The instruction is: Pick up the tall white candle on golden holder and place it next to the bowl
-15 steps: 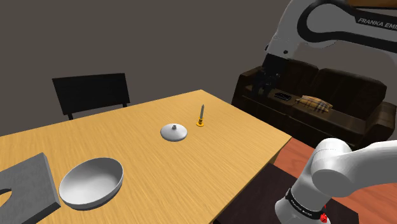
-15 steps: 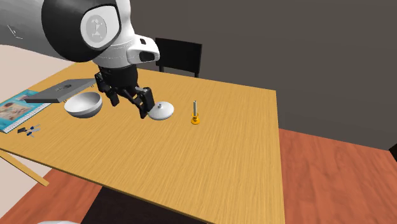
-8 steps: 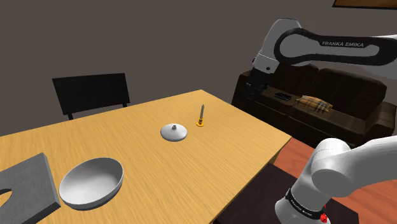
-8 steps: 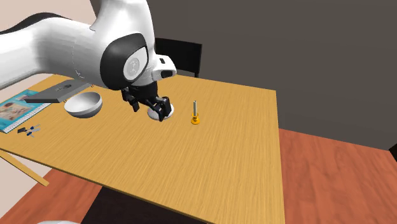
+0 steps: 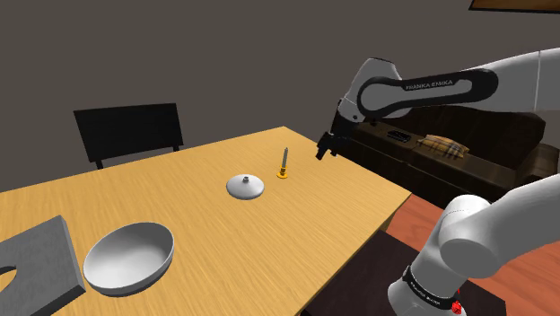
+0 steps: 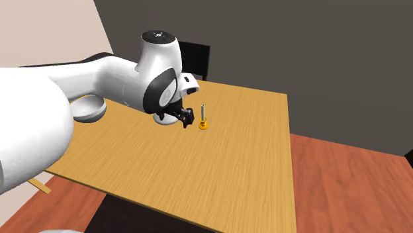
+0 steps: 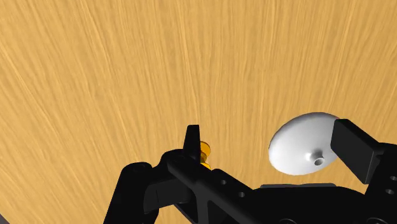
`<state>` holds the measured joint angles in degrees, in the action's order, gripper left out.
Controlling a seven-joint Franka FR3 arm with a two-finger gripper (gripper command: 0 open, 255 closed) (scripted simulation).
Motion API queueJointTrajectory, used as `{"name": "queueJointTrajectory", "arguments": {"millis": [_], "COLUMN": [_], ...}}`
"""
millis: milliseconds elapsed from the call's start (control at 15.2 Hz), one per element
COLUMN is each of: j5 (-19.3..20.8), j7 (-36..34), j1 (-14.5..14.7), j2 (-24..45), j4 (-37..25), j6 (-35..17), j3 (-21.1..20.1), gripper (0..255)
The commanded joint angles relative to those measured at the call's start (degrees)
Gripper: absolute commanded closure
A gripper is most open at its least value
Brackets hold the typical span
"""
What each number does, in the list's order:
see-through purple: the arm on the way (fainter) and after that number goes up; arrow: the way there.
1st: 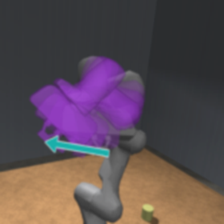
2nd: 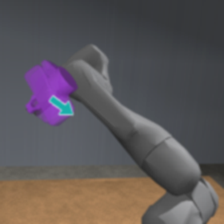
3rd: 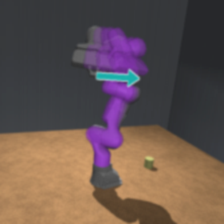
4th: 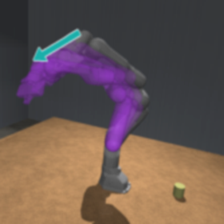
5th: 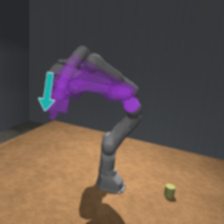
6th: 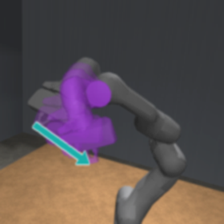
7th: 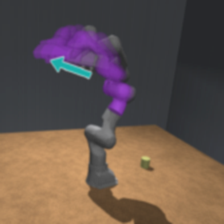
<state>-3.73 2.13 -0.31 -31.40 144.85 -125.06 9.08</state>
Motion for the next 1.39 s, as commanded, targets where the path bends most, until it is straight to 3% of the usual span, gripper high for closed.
{"name": "queueJointTrajectory", "arguments": {"millis": [0, 396, 726, 1122, 1320], "j5": [-0.4, -3.9, -11.4, -24.7, -26.1], "j7": [1.9, 8.5, 16.9, 29.8, 30.8], "j1": [0.4, 2.4, 4.6, 3.4, 2.9], "j2": [4.2, 16.8, 28.3, 42.4, 44.1], "j4": [-0.3, -2.9, -8.0, -17.7, -18.4], "j6": [-5.2, -18.4, -27.1, -33.4, -34.2], "j3": [1.0, 4.2, 6.7, 5.4, 4.5], "gripper": [0, 0, 0, 0, 0]}}
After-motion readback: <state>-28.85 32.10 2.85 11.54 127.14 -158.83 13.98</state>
